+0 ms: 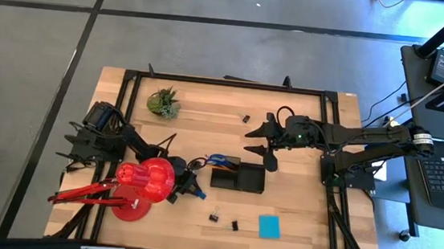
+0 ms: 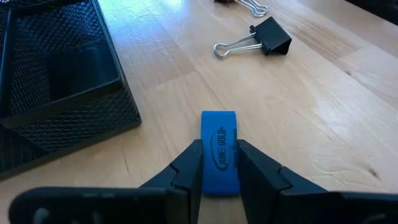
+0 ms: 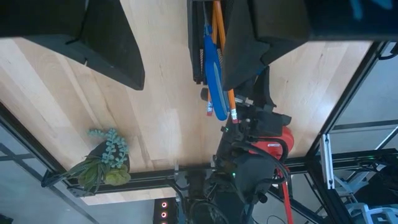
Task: Pick and place office supplies into organizer
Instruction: Put the blue eraser into the black desk organizer
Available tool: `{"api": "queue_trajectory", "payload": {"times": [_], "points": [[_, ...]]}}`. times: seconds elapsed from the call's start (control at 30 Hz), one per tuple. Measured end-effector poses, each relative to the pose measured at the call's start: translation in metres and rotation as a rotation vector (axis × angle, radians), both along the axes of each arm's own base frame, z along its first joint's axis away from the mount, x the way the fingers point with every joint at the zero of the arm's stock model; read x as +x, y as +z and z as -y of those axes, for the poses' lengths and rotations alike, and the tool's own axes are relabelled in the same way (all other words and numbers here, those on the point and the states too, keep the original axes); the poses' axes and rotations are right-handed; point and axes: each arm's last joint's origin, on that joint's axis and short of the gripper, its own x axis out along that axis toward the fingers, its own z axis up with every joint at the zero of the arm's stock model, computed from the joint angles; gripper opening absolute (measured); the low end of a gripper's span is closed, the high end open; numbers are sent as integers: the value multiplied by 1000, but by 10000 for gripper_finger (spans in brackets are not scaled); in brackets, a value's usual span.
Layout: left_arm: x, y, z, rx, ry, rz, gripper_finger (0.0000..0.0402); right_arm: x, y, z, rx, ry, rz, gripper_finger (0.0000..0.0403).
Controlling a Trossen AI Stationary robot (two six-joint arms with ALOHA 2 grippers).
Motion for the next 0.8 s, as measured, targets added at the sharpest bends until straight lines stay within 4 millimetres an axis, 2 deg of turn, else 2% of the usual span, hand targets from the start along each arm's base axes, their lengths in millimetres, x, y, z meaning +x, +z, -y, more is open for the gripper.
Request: {"api": "queue_trajectory", "payload": {"times": [0.57, 0.8], "points": [[1, 27, -1, 31, -10, 119, 75, 0, 0, 0, 0, 0, 0, 217], [4, 34, -3, 73, 78, 197, 73, 0, 0, 0, 0, 0, 0, 217]]}}
